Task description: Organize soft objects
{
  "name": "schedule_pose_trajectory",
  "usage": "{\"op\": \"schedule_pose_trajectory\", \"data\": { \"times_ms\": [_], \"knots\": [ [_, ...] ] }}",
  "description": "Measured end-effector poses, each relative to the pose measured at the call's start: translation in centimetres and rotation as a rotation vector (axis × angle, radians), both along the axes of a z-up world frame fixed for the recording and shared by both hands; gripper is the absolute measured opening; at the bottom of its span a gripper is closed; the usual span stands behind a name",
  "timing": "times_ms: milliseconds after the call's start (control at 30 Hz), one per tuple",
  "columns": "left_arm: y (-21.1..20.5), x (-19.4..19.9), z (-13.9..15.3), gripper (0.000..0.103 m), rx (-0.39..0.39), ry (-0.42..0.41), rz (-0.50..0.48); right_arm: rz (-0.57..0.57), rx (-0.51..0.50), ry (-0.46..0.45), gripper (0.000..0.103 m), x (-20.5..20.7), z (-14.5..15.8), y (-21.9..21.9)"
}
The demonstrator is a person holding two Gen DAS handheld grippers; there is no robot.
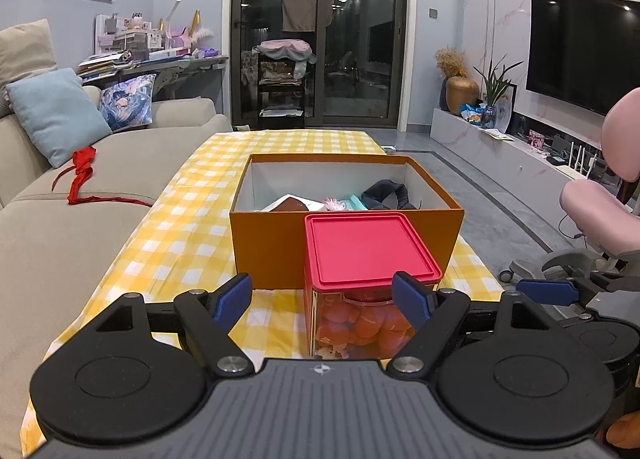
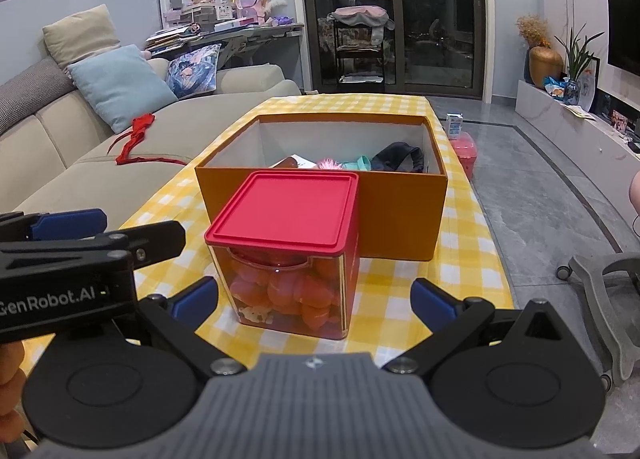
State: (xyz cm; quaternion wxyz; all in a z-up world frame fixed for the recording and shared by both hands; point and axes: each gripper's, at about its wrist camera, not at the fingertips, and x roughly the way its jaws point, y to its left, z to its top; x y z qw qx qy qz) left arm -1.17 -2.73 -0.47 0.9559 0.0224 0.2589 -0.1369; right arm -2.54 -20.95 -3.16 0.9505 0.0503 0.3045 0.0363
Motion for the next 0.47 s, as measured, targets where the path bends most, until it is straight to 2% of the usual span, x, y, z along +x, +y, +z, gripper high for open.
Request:
{"op": "schedule_pose_trajectory", "data": {
  "times_ms": [467],
  "knots": [
    [0.28,0.36,-0.10,0.093,0.001,0.013,-0.009,0.010,0.002,0.015,0.100,-0.05,-0.13,0.00]
  ]
}}
